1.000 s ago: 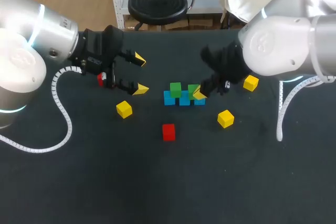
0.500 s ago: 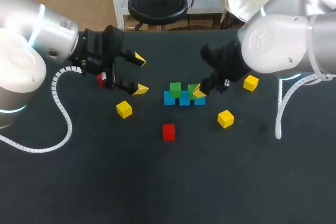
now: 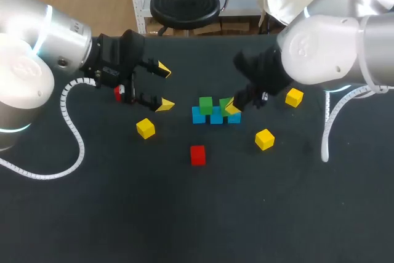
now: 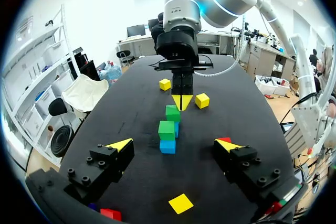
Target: Place the blue cubes, place green cubes on the blue cubes, place the yellow cubes on the green cubes, then place the red cubes on the yellow cubes, and place purple cube on the red cubes.
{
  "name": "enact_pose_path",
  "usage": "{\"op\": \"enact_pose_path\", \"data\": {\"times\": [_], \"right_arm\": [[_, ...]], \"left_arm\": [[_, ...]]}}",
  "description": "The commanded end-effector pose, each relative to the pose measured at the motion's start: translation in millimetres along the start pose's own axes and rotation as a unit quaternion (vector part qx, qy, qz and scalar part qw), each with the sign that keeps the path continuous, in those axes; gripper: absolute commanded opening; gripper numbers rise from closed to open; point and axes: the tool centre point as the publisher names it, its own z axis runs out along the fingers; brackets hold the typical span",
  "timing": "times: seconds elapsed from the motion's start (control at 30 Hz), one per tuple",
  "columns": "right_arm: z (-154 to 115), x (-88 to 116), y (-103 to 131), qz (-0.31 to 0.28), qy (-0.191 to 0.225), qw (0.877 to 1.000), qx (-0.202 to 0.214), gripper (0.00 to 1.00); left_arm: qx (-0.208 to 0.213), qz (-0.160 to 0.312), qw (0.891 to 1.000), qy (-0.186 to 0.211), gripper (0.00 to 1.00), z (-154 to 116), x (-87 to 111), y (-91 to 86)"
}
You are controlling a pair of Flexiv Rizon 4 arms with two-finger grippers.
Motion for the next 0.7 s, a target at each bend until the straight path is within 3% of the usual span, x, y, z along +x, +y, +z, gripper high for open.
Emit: {"op": "enact_pose_path", "data": {"times": [0.03, 0.7], "right_arm": [[2.2, -2.2, 2.6, -0.001, 0.000, 1.000, -0.003, 0.00], [9.3, -10.2, 0.0, -0.011, 0.004, 1.000, -0.012, 0.00]], "left_arm": [[-0.001, 0.002, 1.000, -0.003, 1.00, -0.5, 1.6, -1.0], [-0.001, 0.002, 1.000, -0.003, 1.00, -0.5, 1.6, -1.0]]}}
